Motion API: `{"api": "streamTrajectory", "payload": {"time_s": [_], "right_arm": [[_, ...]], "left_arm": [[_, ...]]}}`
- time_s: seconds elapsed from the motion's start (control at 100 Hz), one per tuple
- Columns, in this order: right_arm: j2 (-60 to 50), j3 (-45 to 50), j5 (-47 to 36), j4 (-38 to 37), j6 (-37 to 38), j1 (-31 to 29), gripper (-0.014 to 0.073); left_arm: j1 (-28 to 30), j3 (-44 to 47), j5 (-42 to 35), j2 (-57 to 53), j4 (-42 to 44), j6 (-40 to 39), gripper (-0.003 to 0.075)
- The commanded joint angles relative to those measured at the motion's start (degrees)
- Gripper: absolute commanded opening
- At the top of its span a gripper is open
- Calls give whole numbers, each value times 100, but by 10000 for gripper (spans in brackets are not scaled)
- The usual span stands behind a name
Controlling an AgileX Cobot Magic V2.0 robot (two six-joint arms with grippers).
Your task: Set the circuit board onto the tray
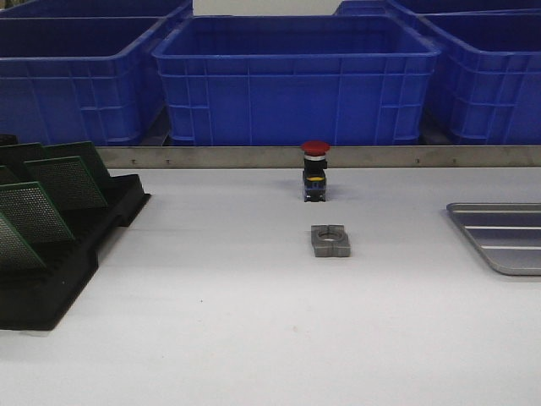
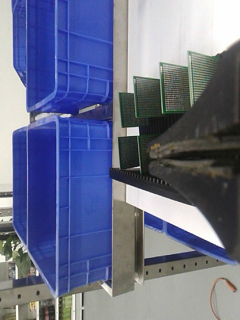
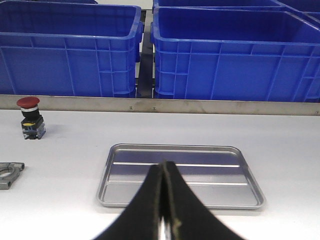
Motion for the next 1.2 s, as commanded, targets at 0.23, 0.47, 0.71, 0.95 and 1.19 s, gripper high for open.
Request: {"api": "streamTrajectory", "payload": {"time_s": [0.23,0.47,0.71,0.95,1.19], "right_arm": [[-139,-75,-454,-42,-20,1,-62],[-139,-75,-454,-42,-20,1,-62],[-139,-75,-454,-42,-20,1,-62],[-139,-75,-454,-42,-20,1,-62],[-139,-75,-454,-42,-20,1,-62]], "left_arm": [[-40,282,-494,-179,-46,-41,-20],[-40,282,-494,-179,-46,-41,-20],[-40,282,-494,-179,-46,-41,-20],[-40,148,-895,-179,-46,-41,-20],[-40,-997,251,-64,-46,-41,-20]]}}
